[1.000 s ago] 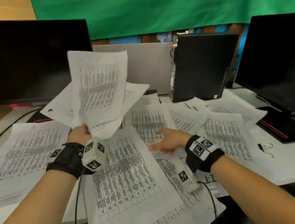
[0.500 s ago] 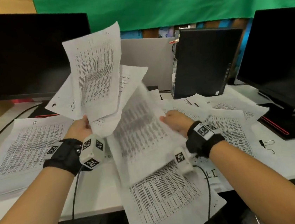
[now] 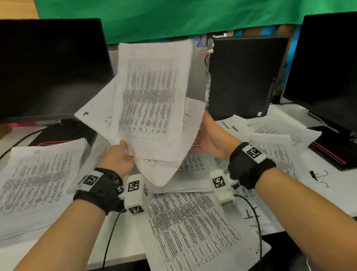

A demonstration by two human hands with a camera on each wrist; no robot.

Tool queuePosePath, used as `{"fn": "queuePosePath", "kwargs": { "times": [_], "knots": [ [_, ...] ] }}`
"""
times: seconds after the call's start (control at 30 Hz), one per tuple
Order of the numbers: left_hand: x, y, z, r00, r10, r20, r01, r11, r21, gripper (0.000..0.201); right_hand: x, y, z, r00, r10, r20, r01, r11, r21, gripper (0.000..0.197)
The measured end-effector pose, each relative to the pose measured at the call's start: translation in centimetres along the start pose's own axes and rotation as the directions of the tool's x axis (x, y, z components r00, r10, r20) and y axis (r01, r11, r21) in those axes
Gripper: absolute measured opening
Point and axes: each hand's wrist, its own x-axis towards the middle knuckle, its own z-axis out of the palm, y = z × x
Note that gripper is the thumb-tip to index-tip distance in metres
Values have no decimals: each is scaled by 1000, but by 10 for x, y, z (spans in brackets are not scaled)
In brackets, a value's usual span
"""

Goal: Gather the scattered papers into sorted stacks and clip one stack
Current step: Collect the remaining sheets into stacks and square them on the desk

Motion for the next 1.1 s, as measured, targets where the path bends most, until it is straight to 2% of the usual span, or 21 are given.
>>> {"fn": "queuePosePath", "kwargs": {
  "times": [0.03,0.07,0.13,0.2,0.27,0.37,0.43,0.53,0.6,0.67,0.73,0.8,0.9,0.93,1.0,1.03,1.07,1.1],
  "knots": [
    [2,0,2,1000,-17,23,18,999,-43,46,-3,-6,2,997,4,82,-13,994,107,74],
    [3,2,6,1000,-4,4,4,996,-84,39,-6,-10,0,996,22,84,-38,982,186,74],
    [1,11,8,999,1,-34,-6,988,-153,27,-11,-16,-9,997,78,-10,-74,970,230,60],
    [-6,20,6,997,-3,-78,-10,987,-158,30,-14,-14,-19,997,79,-27,-78,997,15,36],
    [-1,21,2,991,-7,-131,-8,993,-117,32,-12,-4,-25,988,132,-74,-144,972,-188,34],
    [-6,20,-10,984,-12,-178,6,999,-34,35,-7,13,-34,951,101,-294,-204,915,-348,33],
    [1,14,-15,981,-14,-194,28,997,69,40,-6,24,-41,923,119,-366,-266,886,-381,31],
    [2,15,-15,993,51,-108,-22,965,260,44,-4,49,-46,891,240,-385,-375,866,-330,28],
    [-7,24,-13,995,40,-87,-14,959,283,48,-3,64,-43,868,260,-423,-414,850,-327,32],
    [-12,30,-7,997,61,-55,-47,973,225,51,-1,73,-41,860,230,-455,-411,841,-351,35],
    [-20,38,2,999,43,-5,-43,997,57,45,0,76,-41,850,234,-472,-399,871,-286,35],
    [-29,40,11,995,11,99,1,992,-122,41,1,75,-41,856,257,-449,-393,888,-240,35],
    [-35,19,25,989,-92,115,104,989,-108,47,0,74,-40,880,275,-387,-384,892,-239,44],
    [-33,10,31,979,-123,163,146,980,-137,43,-1,73,-39,883,274,-380,-382,891,-245,46],
    [-23,-4,43,943,-233,239,306,887,-346,23,-1,74,-41,886,272,-375,-381,889,-254,46],
    [-22,-8,46,931,-258,258,352,818,-455,34,2,75,-43,881,270,-388,-381,892,-244,44],
    [-23,-9,47,922,-282,266,387,726,-569,60,2,74,-43,874,270,-404,-383,894,-232,40],
    [-24,-9,48,908,-305,286,418,668,-615,81,3,74,-43,864,270,-424,-381,902,-202,35]
  ]
}}
